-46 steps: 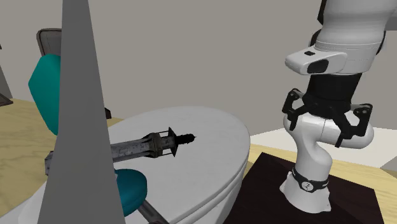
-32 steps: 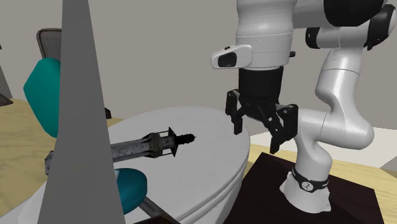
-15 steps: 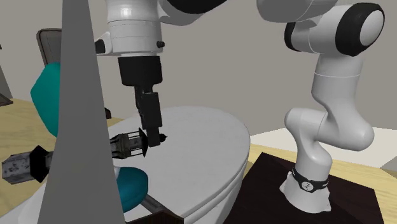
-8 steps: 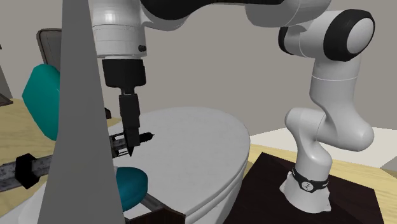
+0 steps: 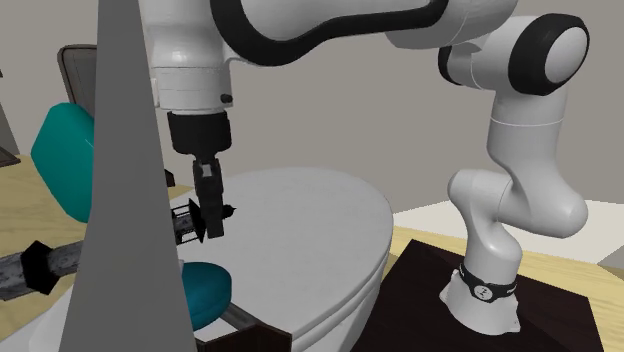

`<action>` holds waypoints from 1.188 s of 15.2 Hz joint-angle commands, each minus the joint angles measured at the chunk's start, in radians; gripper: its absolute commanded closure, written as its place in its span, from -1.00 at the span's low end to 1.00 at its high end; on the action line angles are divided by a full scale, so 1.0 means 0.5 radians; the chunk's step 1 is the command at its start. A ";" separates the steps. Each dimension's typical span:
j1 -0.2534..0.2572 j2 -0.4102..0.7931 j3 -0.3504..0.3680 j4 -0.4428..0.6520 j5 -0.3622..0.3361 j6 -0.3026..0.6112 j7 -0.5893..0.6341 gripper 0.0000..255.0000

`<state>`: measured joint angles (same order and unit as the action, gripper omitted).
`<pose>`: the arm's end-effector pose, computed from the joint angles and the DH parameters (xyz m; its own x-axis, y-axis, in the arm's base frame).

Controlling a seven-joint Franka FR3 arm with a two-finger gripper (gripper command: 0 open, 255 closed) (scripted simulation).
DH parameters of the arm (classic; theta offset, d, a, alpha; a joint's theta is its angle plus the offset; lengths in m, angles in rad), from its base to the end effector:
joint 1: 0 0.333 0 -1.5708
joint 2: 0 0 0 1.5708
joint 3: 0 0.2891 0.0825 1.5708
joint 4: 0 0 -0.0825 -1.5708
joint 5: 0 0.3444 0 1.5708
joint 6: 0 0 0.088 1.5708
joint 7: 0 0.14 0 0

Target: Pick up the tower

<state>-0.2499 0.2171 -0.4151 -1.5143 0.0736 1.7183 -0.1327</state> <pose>0.4732 -0.3352 0.4921 0.8608 -0.5090 0.0034 -0.5090 -0.8607 0.0147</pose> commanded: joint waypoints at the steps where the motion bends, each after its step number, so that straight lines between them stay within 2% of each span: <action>1: 0.009 0.028 0.014 -0.027 0.181 0.017 -0.004 1.00; 6: -0.012 0.035 0.002 -0.010 0.184 0.004 -0.035 1.00; 7: 0.009 0.052 0.018 0.034 0.186 -0.022 0.005 1.00; 18: -0.030 0.115 0.009 0.418 0.209 -0.346 0.018 1.00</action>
<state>-0.2645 0.2723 -0.4107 -1.3241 0.1773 1.5612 -0.1265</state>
